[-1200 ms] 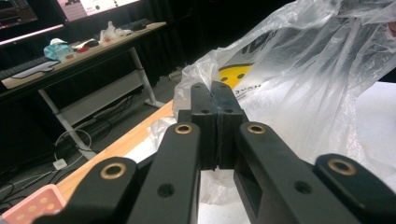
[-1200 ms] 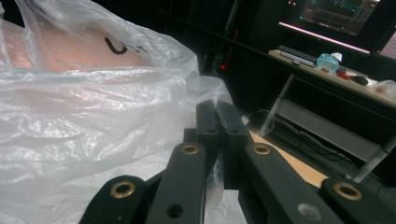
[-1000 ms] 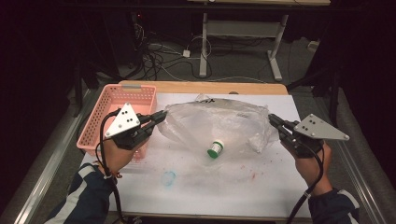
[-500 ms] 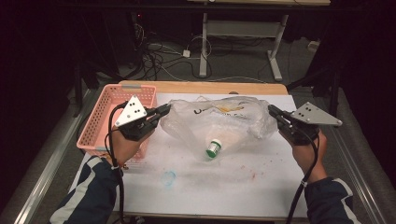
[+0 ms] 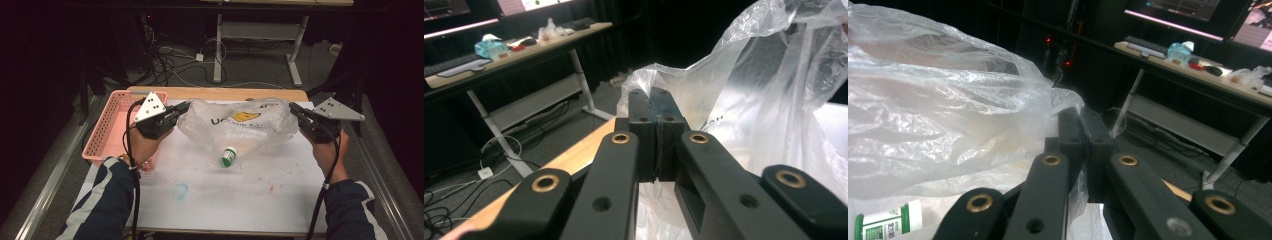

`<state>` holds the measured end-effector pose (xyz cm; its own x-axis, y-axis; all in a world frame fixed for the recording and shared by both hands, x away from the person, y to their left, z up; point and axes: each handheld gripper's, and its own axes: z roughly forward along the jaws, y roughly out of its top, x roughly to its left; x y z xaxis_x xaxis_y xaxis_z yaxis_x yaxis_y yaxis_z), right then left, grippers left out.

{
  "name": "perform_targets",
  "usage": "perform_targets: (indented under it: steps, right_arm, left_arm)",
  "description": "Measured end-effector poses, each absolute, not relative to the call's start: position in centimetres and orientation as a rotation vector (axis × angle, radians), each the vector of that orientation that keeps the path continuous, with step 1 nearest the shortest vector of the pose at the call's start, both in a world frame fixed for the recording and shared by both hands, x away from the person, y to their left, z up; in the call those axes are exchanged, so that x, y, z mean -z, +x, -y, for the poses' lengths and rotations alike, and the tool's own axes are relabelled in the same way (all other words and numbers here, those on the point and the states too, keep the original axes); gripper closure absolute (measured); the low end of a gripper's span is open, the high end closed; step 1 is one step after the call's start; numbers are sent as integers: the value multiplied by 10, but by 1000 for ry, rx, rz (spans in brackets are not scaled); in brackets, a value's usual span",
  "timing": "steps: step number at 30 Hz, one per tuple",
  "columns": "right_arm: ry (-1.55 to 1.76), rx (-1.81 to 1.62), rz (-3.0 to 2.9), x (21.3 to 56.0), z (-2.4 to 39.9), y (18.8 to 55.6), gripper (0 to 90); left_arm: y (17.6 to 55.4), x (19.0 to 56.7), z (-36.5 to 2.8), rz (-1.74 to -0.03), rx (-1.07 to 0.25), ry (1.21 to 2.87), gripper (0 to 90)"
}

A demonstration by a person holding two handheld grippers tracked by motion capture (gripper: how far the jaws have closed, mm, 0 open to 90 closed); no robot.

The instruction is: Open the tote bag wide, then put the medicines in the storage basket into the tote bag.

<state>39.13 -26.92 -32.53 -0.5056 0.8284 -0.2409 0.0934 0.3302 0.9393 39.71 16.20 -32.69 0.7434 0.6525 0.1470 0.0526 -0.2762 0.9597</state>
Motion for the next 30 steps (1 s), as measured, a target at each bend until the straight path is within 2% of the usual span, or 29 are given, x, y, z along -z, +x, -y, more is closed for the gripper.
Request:
perform_targets:
  steps: [7,21,30]
  right_arm:
    - [780,-1280,-1814,296,264,386,900]
    - [680,-1343,-1729,240,259,352,900]
    - [714,-1273,-1692,234,263,369,900]
  left_arm:
    - [396,304,-159,-555,-639,1693,872]
    - [370,246,-180,-514,-738,1581,873]
    - [388,243,-174,-556,-762,1575,870]
